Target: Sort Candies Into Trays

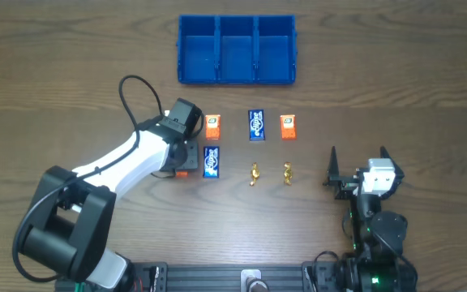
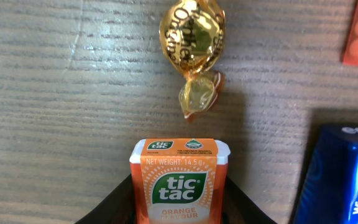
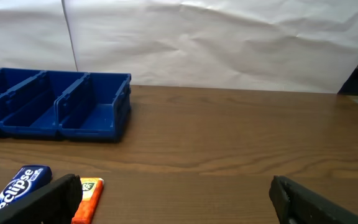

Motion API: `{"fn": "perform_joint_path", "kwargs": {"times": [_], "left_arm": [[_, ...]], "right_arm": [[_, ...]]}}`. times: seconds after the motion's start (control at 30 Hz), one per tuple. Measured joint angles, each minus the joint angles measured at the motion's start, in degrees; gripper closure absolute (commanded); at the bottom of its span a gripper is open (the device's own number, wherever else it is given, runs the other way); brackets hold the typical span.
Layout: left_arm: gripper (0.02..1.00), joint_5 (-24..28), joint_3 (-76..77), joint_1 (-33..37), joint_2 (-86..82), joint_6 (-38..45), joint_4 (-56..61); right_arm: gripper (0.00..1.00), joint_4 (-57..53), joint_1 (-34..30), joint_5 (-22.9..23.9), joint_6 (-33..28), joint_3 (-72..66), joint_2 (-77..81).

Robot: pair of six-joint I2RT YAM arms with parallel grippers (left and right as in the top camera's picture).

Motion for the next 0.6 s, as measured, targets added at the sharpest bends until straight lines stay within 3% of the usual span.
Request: {"fn": "perform_joint_path", "kwargs": {"times": [0.2, 0.4, 0.6], "left_arm": [[0.700, -3.3, 11.8, 0.0, -1.3, -0.9, -7.7], [0.693, -7.7, 53.2, 3.0, 5.9, 0.2, -21.9], [0.678, -5.4, 84.0, 7.3, 29.9, 3.7, -31.1]], "right_arm": [[0.003, 0.0, 0.0, 0.0, 0.0, 0.0, 0.0], [0.003, 0.0, 0.0, 0.0, 0.0, 0.0, 0.0], [0.003, 0.0, 0.0, 0.0, 0.0, 0.0, 0.0]]}}
